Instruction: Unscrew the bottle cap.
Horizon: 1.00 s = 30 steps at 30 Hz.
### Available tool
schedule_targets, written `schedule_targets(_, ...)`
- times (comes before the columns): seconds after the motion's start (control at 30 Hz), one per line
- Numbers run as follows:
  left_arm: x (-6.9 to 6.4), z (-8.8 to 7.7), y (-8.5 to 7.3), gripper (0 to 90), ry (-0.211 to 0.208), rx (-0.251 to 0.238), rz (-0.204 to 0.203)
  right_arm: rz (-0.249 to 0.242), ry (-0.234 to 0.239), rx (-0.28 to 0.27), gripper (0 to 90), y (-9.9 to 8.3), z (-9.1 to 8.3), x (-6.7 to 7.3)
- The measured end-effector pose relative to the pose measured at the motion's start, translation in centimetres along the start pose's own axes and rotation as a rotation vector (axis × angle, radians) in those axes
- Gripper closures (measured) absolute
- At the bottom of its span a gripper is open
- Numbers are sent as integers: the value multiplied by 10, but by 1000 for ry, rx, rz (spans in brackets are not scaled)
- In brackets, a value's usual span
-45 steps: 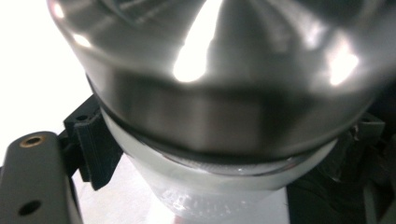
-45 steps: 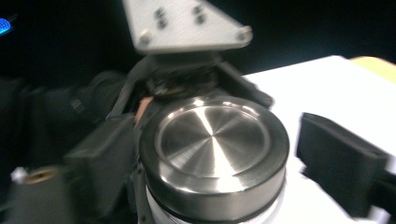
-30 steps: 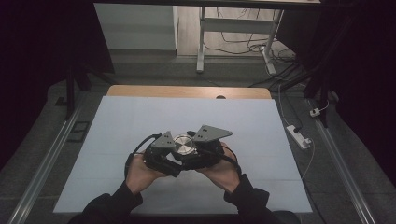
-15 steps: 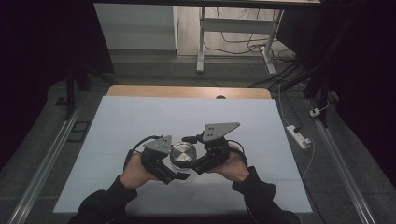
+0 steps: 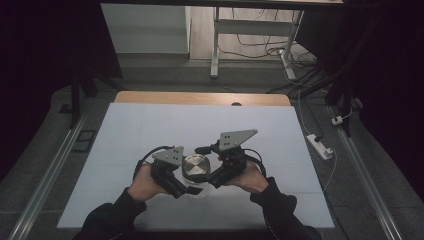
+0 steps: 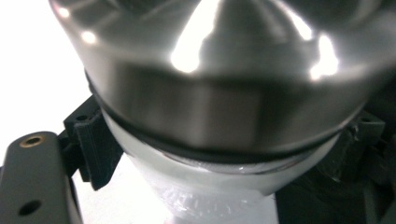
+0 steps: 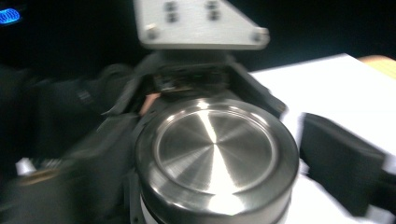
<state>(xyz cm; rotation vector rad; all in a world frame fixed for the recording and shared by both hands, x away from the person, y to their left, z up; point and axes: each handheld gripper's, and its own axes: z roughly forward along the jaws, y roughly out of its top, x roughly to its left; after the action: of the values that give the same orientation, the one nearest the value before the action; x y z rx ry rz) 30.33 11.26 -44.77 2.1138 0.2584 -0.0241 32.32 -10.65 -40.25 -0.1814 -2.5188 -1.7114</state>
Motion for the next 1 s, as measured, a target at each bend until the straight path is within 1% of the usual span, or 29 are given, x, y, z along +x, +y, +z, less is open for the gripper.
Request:
schedule_targets(0.03,1,0,0,156,31,0,-21,20,-36,18,46,2,0,-1)
schedule_targets(0.07,2,0,-1,155,67,2,-40,33,-96,46,42,4,0,-1)
schedule_targets(0.1,3,-1,-1,155,99,4,-62,28,-157,64,36,5,-1,1)
schedule_targets(0.13,5,-1,-1,155,125,7,-81,13,-191,71,28,6,-1,2)
schedule_targets(0.17,5,-1,0,155,160,8,-100,17,-221,77,18,7,-1,4)
schedule_targets(0.2,5,-1,0,155,194,12,-127,26,-253,73,18,8,0,5)
schedule_targets(0.23,5,0,0,155,210,12,-137,41,-290,58,39,9,2,8)
schedule_targets(0.27,4,0,1,155,234,17,-145,52,-320,58,47,9,4,9)
schedule_targets(0.3,3,1,1,155,249,20,-154,56,-347,57,57,10,7,11)
schedule_targets(0.33,3,1,2,155,249,18,-164,51,-371,50,75,9,10,14)
schedule_targets(0.37,2,2,2,155,254,13,-170,55,-396,54,75,8,12,15)
schedule_targets(0.4,1,3,3,155,263,17,-168,55,-402,50,83,7,15,15)
schedule_targets(0.47,-1,5,5,155,282,28,-162,64,-440,42,127,5,18,17)
schedule_targets(0.53,-4,6,7,155,299,37,-160,75,-445,25,183,4,20,17)
schedule_targets(0.6,-5,7,8,155,304,38,-155,77,-445,22,187,3,20,17)
schedule_targets(0.67,-4,5,8,155,278,39,-145,70,-436,23,189,3,19,18)
schedule_targets(0.7,-4,4,7,155,260,40,-130,68,-421,23,189,4,18,17)
schedule_targets(0.73,-3,2,6,155,227,31,-124,63,-398,25,190,4,17,16)
schedule_targets(0.77,-2,1,6,155,206,28,-116,50,-362,28,190,4,15,15)
schedule_targets(0.8,-1,0,5,155,174,22,-104,41,-336,26,190,4,13,14)
schedule_targets(0.83,-1,-1,5,155,138,11,-91,38,-299,26,190,5,12,13)
schedule_targets(0.87,-1,-1,4,155,112,3,-80,32,-253,19,191,4,9,10)
schedule_targets(0.93,-1,-2,4,155,65,-7,-56,14,-188,19,191,4,6,8)
schedule_targets(0.97,-1,-2,4,155,49,-5,-45,9,-150,13,192,4,4,7)
schedule_targets(1.0,-1,-2,4,155,31,2,-34,4,-127,4,193,4,2,6)
